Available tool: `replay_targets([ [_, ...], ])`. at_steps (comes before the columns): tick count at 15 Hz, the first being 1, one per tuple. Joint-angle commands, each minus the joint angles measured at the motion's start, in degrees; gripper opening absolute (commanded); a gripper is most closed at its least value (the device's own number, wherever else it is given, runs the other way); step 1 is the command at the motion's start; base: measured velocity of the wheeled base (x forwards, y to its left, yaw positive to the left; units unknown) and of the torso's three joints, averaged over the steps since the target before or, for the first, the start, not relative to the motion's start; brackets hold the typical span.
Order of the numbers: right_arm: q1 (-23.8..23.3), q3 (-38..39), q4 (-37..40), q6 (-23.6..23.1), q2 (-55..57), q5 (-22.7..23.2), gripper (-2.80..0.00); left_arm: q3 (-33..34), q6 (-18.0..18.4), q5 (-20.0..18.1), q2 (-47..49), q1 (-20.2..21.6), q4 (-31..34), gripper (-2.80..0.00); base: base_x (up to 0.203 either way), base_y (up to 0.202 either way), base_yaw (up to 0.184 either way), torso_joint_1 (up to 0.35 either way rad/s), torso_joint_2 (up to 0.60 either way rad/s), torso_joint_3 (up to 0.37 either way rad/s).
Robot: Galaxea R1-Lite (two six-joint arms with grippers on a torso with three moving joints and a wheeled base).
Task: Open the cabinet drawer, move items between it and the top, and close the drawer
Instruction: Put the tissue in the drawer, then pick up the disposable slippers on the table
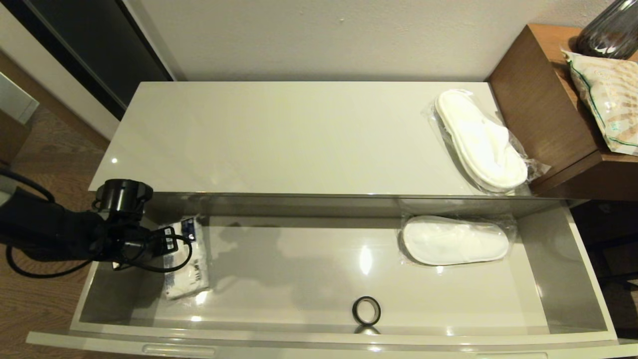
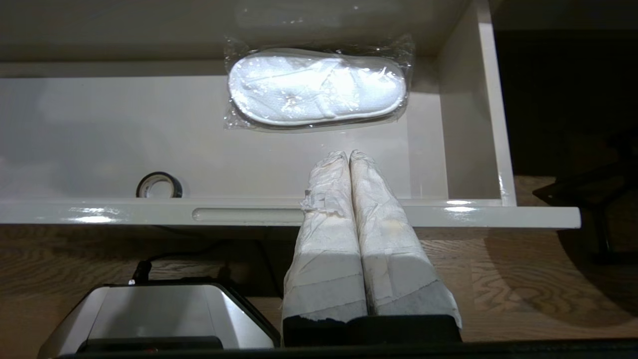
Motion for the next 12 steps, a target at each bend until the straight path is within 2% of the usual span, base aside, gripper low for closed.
replay_targets([
  [1,0.0,0.0,0.0,0.0,0.1,0.0,-2.8,0.2,-0.1,0.1,1.0,0.0,-0.1,0.0,0.0,0.0,0.0,0.0,0.0,0.0],
  [4,0.0,0.0,0.0,0.0,0.1,0.0,-2.8,0.7,-0.3,-0.3,-0.9,-0.1,0.0,0.0,0.0,0.0,0.0,0.0,0.0,0.0],
  [6,0.0,0.0,0.0,0.0,0.1,0.0,-2.8,1.4,-0.3,-0.5,-5.5,-0.6,0.6,0.0,0.0,0.0,0.0,0.0,0.0,0.0],
  [9,0.0,0.0,0.0,0.0,0.1,0.0,-2.8,4.2,-0.1,-0.8,-19.2,-3.9,4.9,0.0,0.0,0.0,0.0,0.0,0.0,0.0],
  [10,0.0,0.0,0.0,0.0,0.1,0.0,-2.8,4.9,-0.1,-0.9,-24.9,-5.4,8.3,-2.8,0.0,0.0,0.0,0.0,0.0,0.0],
  [12,0.0,0.0,0.0,0.0,0.1,0.0,-2.8,5.2,0.5,-1.4,-36.4,-8.0,16.9,-2.8,0.0,0.0,0.0,0.0,0.0,0.0],
])
